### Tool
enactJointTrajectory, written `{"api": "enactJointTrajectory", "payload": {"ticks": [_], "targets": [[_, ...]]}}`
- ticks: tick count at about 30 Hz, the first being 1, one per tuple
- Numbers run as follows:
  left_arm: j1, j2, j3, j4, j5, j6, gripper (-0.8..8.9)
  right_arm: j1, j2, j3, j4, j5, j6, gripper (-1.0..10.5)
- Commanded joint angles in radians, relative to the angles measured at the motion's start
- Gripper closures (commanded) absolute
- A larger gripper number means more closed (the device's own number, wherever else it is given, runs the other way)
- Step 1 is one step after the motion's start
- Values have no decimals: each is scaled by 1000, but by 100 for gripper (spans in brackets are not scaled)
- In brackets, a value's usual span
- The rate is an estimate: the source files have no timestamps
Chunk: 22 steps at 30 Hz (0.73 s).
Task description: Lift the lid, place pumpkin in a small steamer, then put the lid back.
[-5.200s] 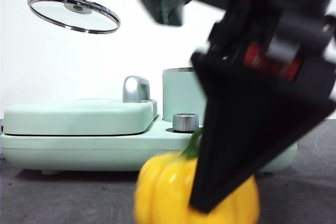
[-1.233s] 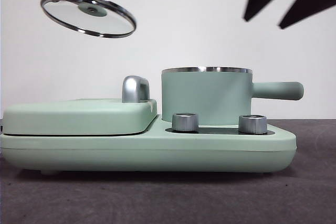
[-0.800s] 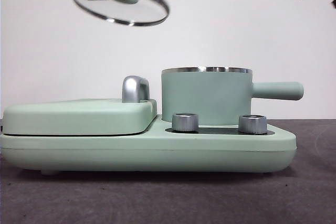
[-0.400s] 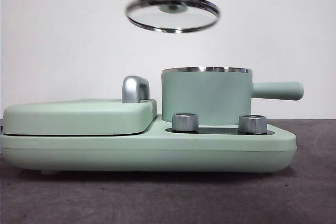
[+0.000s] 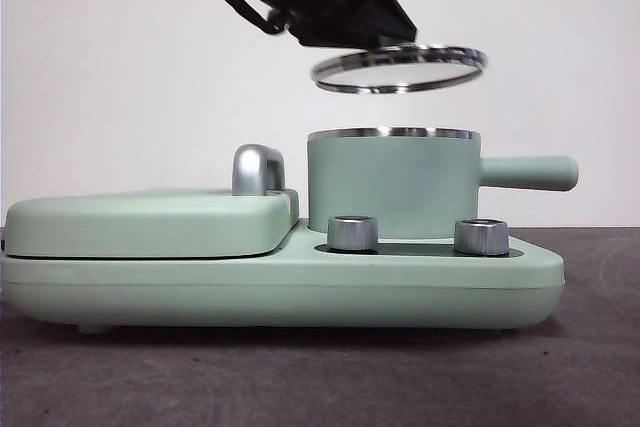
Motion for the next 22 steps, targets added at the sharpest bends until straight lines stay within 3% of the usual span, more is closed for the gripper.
{"api": "enactJointTrajectory", "payload": {"ticks": [1,22], "targets": [[-15,39,24,72,-3,-8,803,6,5,3,4,4,11,546],[-8,87,24,44,-35,34,803,6,6,3,-20,14,6,546]]}}
